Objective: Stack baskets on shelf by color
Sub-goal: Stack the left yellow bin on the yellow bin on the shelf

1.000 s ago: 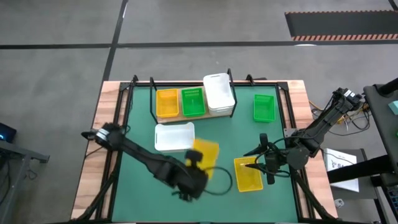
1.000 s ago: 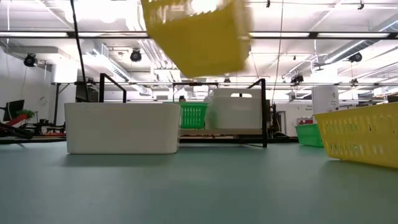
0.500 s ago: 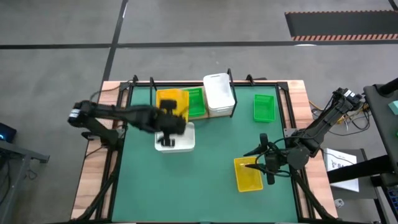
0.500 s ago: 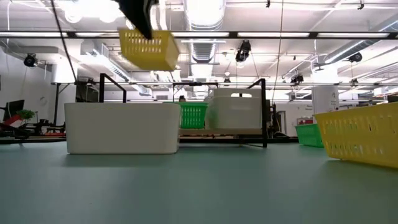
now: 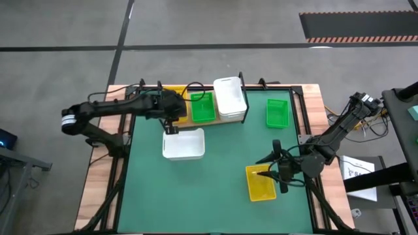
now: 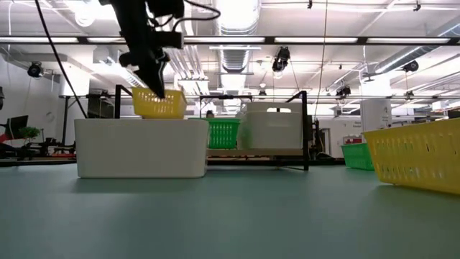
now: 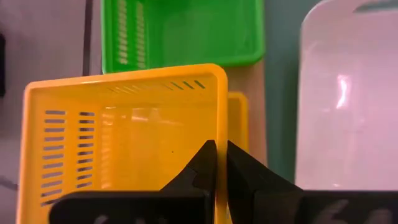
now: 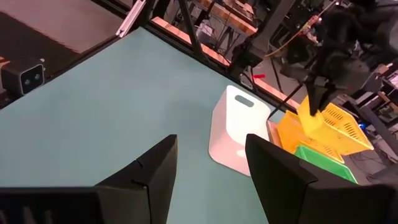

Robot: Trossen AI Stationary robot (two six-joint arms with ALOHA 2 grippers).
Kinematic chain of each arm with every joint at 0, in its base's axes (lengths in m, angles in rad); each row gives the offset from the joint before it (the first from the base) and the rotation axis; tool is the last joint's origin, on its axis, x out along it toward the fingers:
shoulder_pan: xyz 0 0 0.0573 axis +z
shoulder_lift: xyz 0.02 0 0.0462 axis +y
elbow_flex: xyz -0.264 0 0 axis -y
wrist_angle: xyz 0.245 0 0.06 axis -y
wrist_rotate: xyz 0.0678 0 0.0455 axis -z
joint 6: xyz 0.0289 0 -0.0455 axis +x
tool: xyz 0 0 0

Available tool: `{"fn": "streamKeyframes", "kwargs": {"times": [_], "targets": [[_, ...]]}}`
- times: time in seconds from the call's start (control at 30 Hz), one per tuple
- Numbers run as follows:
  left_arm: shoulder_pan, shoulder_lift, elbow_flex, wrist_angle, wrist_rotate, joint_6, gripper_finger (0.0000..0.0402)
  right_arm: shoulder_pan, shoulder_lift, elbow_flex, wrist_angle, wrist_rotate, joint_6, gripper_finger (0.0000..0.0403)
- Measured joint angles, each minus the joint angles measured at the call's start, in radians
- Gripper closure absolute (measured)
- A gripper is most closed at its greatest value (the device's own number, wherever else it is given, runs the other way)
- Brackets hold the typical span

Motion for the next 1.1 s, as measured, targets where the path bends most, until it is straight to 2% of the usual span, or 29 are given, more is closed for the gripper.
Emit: {"fn": "streamKeyframes", "kwargs": {"times": [0.73, 1.1], "targets": [[0.027, 0.044, -0.003, 0.028, 0.036, 0.021, 0.0399, -0.048, 0.0, -0.002, -0.005, 0.0, -0.016, 0.022], [0.022, 0.042, -0.003, 0.028, 0.036, -0.02, 0.0327, -0.048, 0.0, -0.002, -0.005, 0.0, -0.014, 0.022]]}}
